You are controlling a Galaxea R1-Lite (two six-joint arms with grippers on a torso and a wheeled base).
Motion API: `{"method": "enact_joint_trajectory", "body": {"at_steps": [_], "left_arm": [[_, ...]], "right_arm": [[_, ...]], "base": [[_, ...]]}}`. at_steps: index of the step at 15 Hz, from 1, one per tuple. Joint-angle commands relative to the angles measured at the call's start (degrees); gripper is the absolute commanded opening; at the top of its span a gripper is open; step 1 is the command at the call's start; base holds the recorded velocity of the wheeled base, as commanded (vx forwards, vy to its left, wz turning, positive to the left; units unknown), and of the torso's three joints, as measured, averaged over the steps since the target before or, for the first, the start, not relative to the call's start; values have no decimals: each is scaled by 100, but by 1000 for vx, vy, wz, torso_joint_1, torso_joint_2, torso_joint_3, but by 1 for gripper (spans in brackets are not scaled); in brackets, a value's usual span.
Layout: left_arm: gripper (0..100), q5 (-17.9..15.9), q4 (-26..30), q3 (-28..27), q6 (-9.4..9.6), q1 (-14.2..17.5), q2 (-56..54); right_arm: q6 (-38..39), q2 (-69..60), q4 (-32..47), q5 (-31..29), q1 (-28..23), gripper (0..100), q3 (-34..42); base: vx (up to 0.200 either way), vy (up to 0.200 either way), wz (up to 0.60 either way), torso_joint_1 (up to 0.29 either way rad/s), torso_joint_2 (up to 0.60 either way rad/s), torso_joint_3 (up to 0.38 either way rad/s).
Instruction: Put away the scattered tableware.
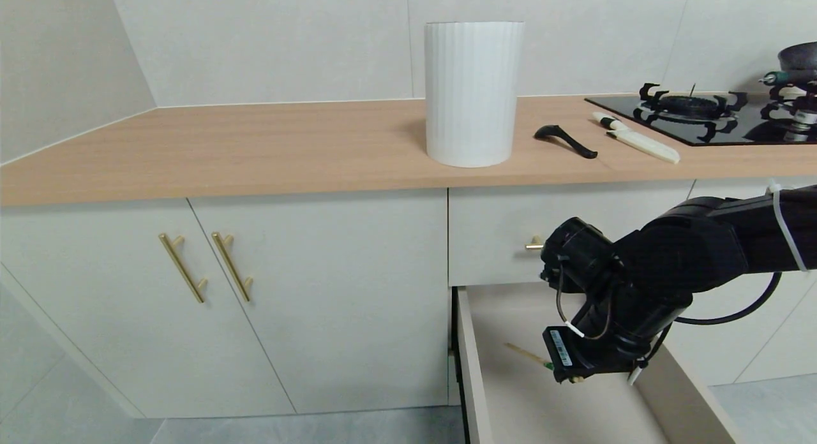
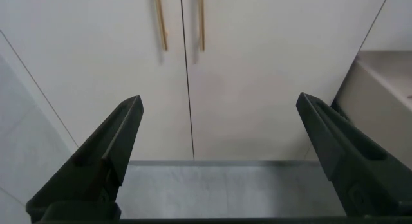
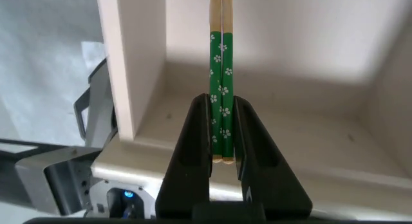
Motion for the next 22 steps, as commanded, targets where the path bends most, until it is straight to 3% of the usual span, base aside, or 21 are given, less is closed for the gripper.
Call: {"method": "enact_joint_trajectory", "body": {"at_steps": [1, 5, 9, 12, 22], "left_arm": [[100, 1, 1, 1, -4, 0, 2], [100, 1, 1, 1, -4, 0, 2], [100, 1, 1, 1, -4, 0, 2], [100, 1, 1, 1, -4, 0, 2], [100, 1, 1, 1, -4, 0, 2]], "right_arm": [[-1, -19, -21, -3, 37, 0, 23], [8, -89, -399, -91, 54, 0, 181], [-212, 69, -2016, -416, 54, 0, 1113], [-300, 684, -2728, -768, 54, 0, 1315], [-273, 2055, -3844, -1075, 54, 0, 1438]], "base": [[0, 0, 0, -36, 447, 393], [0, 0, 0, -10, 161, 144], [0, 0, 0, 0, 0, 0], [0, 0, 0, 0, 0, 0], [0, 0, 0, 0, 0, 0]]}}
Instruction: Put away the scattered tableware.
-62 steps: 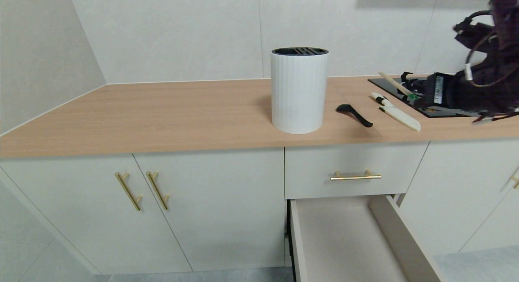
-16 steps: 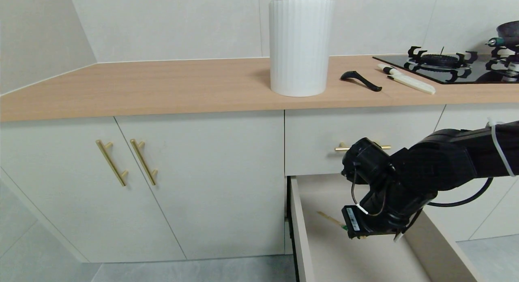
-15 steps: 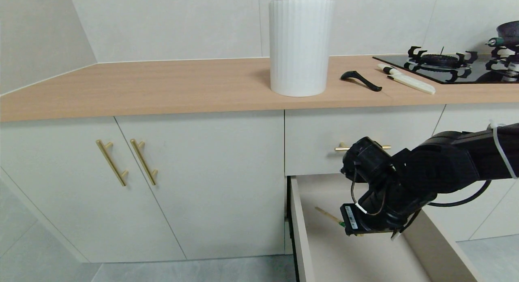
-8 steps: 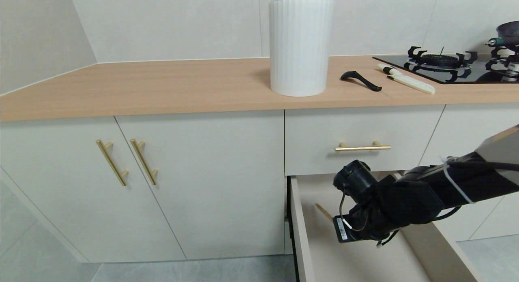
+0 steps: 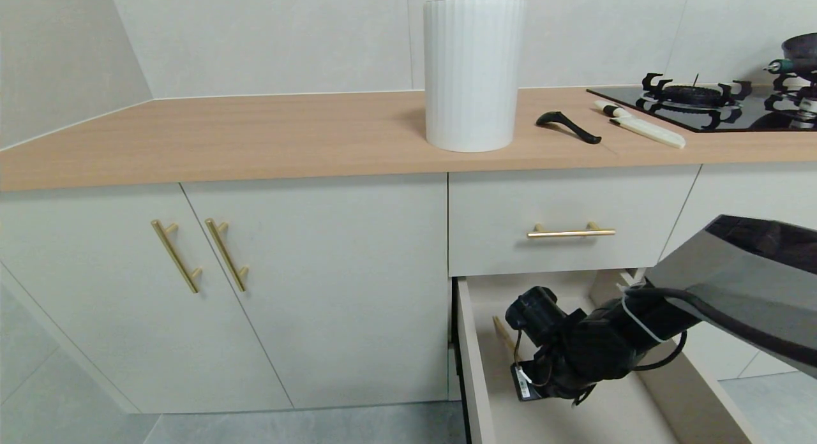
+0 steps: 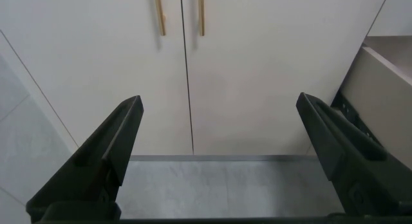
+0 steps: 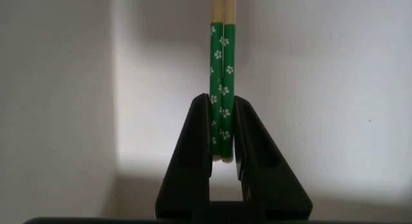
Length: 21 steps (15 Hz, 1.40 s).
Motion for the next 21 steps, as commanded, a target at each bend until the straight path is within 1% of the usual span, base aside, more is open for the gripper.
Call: {"method": "enact_joint_trajectory", "body": {"at_steps": [1, 2, 5, 6, 10, 12, 14, 15, 17, 18, 21], "left_arm": [[100, 1, -2, 1, -1, 0, 2], [100, 1, -2, 1, -1, 0, 2], [100, 1, -2, 1, -1, 0, 2], [100, 1, -2, 1, -1, 0, 2], [100, 1, -2, 1, -1, 0, 2], [100, 1, -2, 1, -1, 0, 2], [100, 1, -2, 1, -1, 0, 2], [100, 1, -2, 1, -1, 0, 2], [100, 1, -2, 1, -1, 0, 2], [100, 1, -2, 1, -1, 0, 2], [100, 1, -2, 1, -1, 0, 2]], "right_arm": [[-8, 430, -136, -160, 11, 0, 71], [-17, 474, -224, -283, 37, 0, 71], [-26, 526, -242, -300, 55, 0, 97], [-26, 535, -242, -300, 55, 100, 97], [-26, 482, -251, -283, 55, 100, 71], [-26, 166, -171, -213, 64, 100, 124], [-61, -933, 259, 675, 64, 100, 247], [-78, -1565, 760, 1027, 55, 100, 229], [-527, -2576, 1455, 1062, 28, 100, 212], [-694, -3068, 1657, 1053, -51, 100, 212], [-904, -3684, 1692, 1035, -270, 100, 247]], "base": [[0, 0, 0, 0, 0, 0], [0, 0, 0, 0, 0, 0], [0, 0, 0, 0, 0, 0], [0, 0, 0, 0, 0, 0], [0, 0, 0, 0, 0, 0], [0, 0, 0, 0, 0, 0], [0, 0, 0, 0, 0, 0], [0, 0, 0, 0, 0, 0], [0, 0, 0, 0, 0, 0], [0, 0, 0, 0, 0, 0], [0, 0, 0, 0, 0, 0]]}}
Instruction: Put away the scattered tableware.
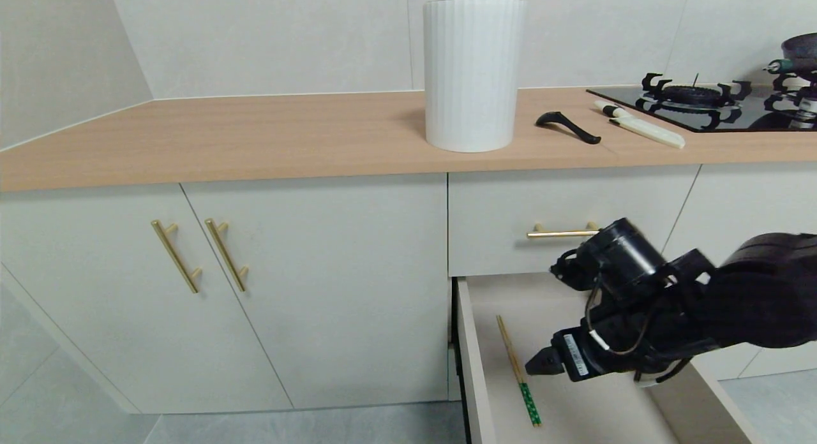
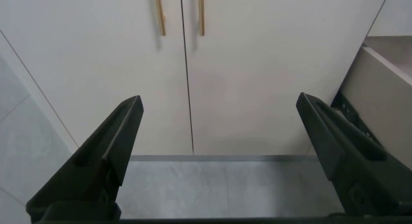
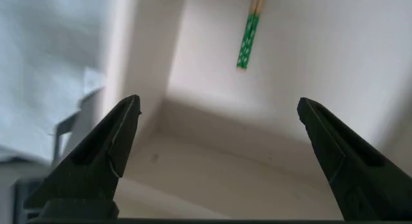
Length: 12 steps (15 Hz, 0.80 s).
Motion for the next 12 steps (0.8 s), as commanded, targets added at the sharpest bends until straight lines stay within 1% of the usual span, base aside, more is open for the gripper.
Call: {"method": "enact_joint_trajectory", "body": {"at_steps": [1, 5, 6, 9, 12], "left_arm": [[100, 1, -2, 1, -4, 0, 2], [100, 1, -2, 1, -4, 0, 2], [100, 1, -2, 1, -4, 0, 2], [100, 1, -2, 1, 5, 0, 2], [100, 1, -2, 1, -4, 0, 2]], "right_arm": [[-269, -1131, 140, 48, -222, 100, 34], [-392, -1324, 131, 48, -265, 100, 121], [-516, -1333, 131, 40, -318, 100, 157], [-621, -1385, 122, 48, -389, 100, 201], [-656, -1359, 114, 48, -538, 100, 201]], "base": [[0, 0, 0, 0, 0, 0], [0, 0, 0, 0, 0, 0], [0, 0, 0, 7, -198, -198], [0, 0, 0, 33, -229, -326], [0, 0, 0, 67, -554, -351]]}}
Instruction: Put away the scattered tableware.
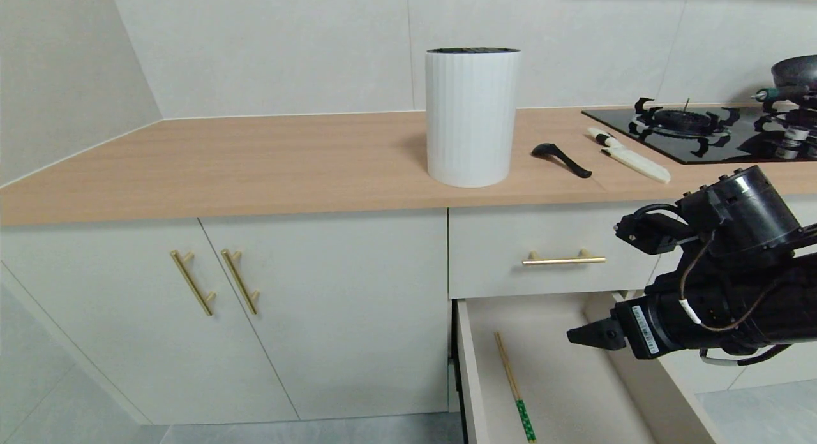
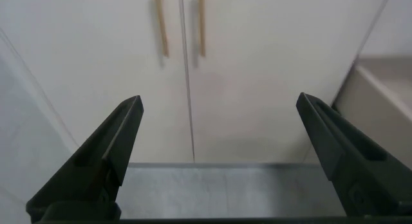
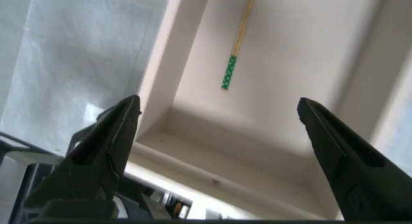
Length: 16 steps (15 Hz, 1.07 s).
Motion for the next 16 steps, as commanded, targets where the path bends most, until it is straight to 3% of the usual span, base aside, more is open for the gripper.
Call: {"method": "enact_joint_trajectory", "body": {"at_steps": [1, 11, 14, 16], "left_arm": [[100, 4, -2, 1, -1, 2, 2], [100, 4, -2, 1, -1, 2, 2], [100, 4, -2, 1, -1, 2, 2], [100, 4, -2, 1, -1, 2, 2]], "right_arm": [[-126, 4, -7, 8, -148, 100, 1], [-328, 241, -183, 26, -289, 100, -35], [-811, 399, -499, 96, -605, 100, -263], [-1295, 856, -535, 228, -1044, 100, -975]], "base": [[0, 0, 0, 119, -481, -339], [0, 0, 0, 155, -477, -321], [0, 0, 0, 126, -318, -193], [0, 0, 0, 29, -73, -44]]}}
